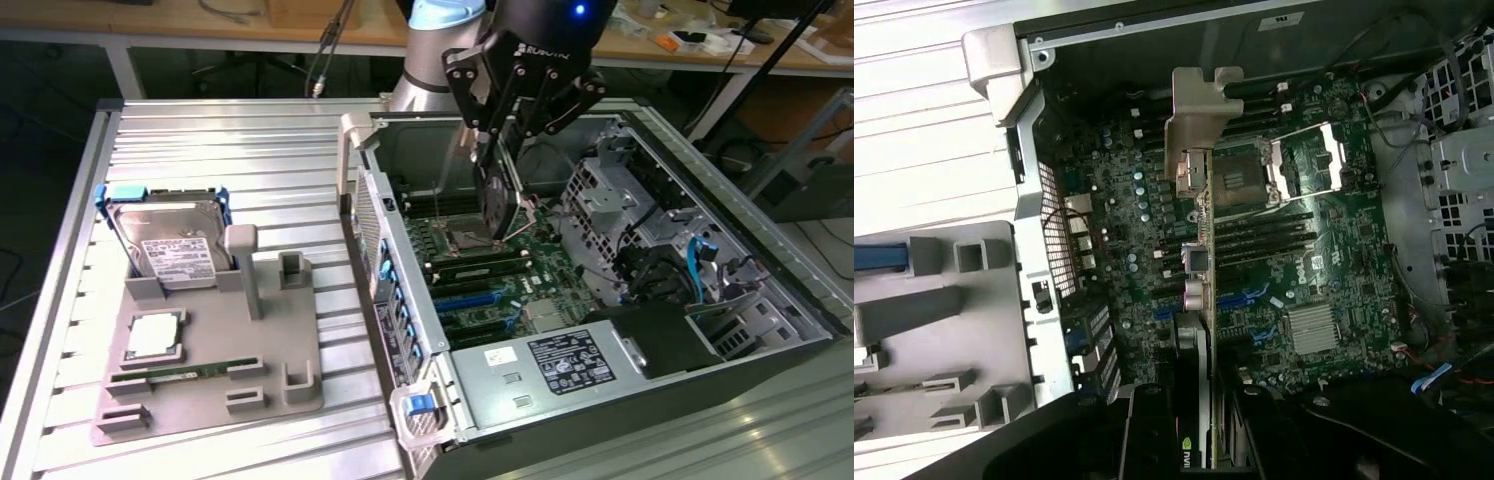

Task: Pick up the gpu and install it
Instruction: 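Pick up the gpu and move the gpu toward the slot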

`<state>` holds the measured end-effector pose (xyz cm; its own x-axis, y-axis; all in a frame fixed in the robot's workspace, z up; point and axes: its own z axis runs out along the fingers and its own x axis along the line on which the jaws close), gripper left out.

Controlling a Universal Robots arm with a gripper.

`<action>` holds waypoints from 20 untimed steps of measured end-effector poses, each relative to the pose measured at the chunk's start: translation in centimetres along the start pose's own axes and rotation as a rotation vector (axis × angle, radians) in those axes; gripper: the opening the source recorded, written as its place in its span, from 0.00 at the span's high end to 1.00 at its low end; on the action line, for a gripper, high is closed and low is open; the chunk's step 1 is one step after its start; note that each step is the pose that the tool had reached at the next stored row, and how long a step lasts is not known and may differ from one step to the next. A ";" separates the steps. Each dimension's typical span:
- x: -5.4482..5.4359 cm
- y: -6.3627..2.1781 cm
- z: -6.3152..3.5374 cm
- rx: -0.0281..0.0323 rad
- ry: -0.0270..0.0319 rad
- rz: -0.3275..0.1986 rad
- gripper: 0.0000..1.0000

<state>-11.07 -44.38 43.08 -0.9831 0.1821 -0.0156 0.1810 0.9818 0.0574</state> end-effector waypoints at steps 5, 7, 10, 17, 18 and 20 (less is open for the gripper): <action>-0.4 0.07 0.01 0.0000 0.0000 0.000 0.73; -0.5 0.09 0.01 -0.0001 0.0000 0.000 0.73; -0.7 0.13 0.02 0.0000 0.0000 0.000 0.73; -1.2 0.23 0.03 0.0000 0.0000 0.000 0.73; -1.3 0.24 0.04 0.0000 0.0000 0.000 0.73; -1.4 0.26 0.04 0.0000 0.0000 0.000 0.73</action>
<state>-9.62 -44.38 43.08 -0.9831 0.1822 -0.0155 0.1810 0.9818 0.0574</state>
